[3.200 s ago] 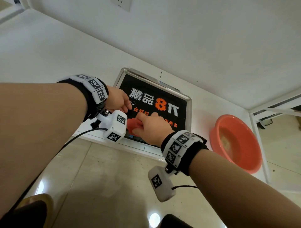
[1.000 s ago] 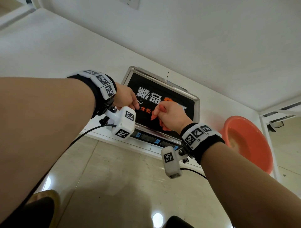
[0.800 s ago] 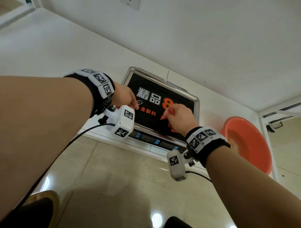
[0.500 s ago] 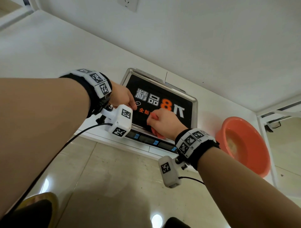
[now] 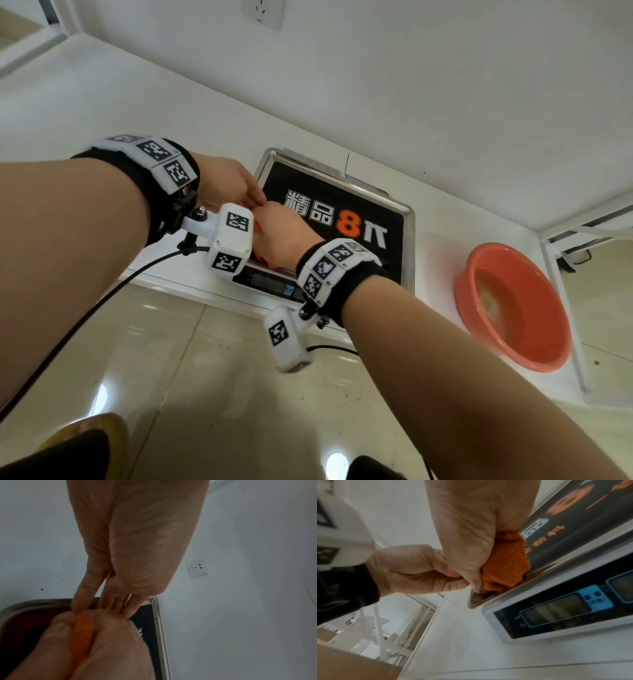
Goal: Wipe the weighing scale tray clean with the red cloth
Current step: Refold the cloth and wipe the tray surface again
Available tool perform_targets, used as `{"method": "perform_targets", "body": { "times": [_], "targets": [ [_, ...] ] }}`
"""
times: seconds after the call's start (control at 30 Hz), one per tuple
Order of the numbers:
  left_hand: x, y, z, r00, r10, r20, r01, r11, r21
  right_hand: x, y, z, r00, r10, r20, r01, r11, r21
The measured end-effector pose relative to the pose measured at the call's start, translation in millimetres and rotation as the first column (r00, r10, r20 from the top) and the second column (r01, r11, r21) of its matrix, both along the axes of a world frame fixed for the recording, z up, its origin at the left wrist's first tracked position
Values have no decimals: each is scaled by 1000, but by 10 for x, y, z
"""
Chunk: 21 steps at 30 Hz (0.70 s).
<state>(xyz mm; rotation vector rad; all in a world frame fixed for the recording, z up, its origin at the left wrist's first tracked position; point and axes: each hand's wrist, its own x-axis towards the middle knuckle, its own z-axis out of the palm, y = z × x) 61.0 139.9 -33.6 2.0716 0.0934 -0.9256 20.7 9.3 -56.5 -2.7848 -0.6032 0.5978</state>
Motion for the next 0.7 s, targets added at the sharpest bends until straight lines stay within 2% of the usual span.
{"method": "perform_targets", "body": {
  "times": [0.07,0.2,0.3,0.47,0.7],
  "targets": [
    [-6,-7,13,1000,-5,5,5,1000,25,-44,63,1,995,98,28,-98,995,-21],
    [-22,-84,36,1000,2,4,-3,1000,30,-169,-47,-14,985,164,61,-166,985,42],
    [-36,-153,23,998,-37,44,33,996,82,-227,-210,-43,994,100,33,-101,995,22],
    [-104,-287,58,993,-81,83,68,986,151,-304,-763,-8,993,-52,-107,44,997,-69],
    [-155,-390,101,975,-181,126,137,944,299,-452,-1395,77,974,-170,-152,149,979,-140]
  ]
}}
